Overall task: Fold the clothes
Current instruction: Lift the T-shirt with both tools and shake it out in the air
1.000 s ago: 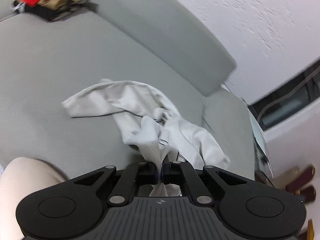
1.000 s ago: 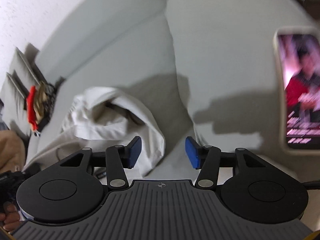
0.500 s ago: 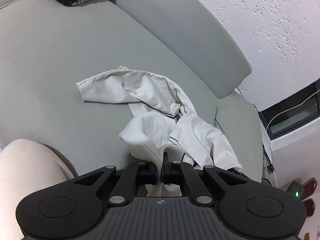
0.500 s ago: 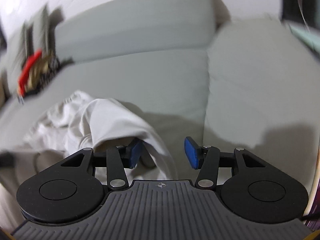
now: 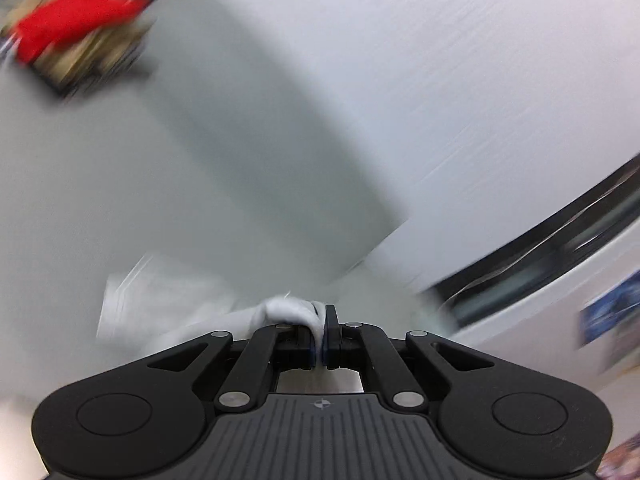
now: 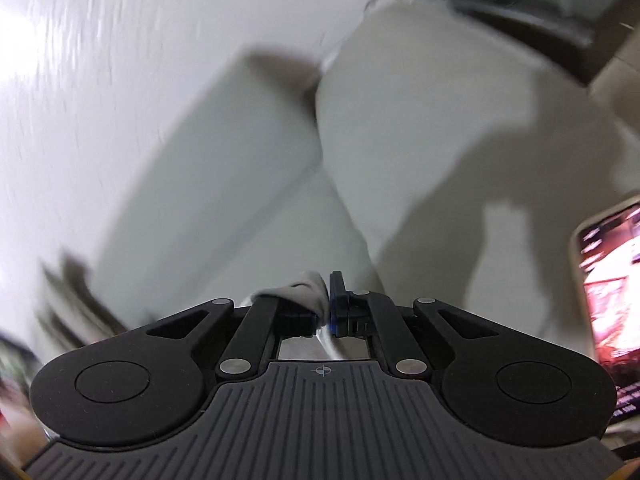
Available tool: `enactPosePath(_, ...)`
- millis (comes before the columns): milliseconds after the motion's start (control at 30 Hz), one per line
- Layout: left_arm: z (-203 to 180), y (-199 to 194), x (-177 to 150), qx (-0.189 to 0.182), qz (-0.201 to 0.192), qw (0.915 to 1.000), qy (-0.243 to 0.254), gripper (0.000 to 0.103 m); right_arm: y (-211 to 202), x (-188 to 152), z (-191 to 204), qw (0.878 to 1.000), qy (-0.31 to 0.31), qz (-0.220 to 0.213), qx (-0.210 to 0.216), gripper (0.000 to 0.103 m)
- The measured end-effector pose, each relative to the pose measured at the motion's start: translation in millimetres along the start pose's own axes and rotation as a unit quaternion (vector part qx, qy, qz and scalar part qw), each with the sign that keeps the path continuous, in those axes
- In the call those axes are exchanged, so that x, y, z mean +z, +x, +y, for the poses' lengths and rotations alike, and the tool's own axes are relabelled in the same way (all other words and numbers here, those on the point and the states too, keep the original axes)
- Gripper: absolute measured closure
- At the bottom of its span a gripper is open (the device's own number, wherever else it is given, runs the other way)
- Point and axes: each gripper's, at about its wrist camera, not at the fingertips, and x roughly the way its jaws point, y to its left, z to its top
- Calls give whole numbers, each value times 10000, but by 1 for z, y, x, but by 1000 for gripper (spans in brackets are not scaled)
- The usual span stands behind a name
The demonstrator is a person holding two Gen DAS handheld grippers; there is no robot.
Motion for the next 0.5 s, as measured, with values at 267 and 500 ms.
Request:
enactPosePath(267,-51,-56,7,-227,-525,9979,302,103,-87,-45,-11,9818,90,1214,1455,98)
enactPosePath(500,-137,-164,49,-1539,-2448,9526,949,103,-243,-3,54,9170,-231,-1303,3763,98)
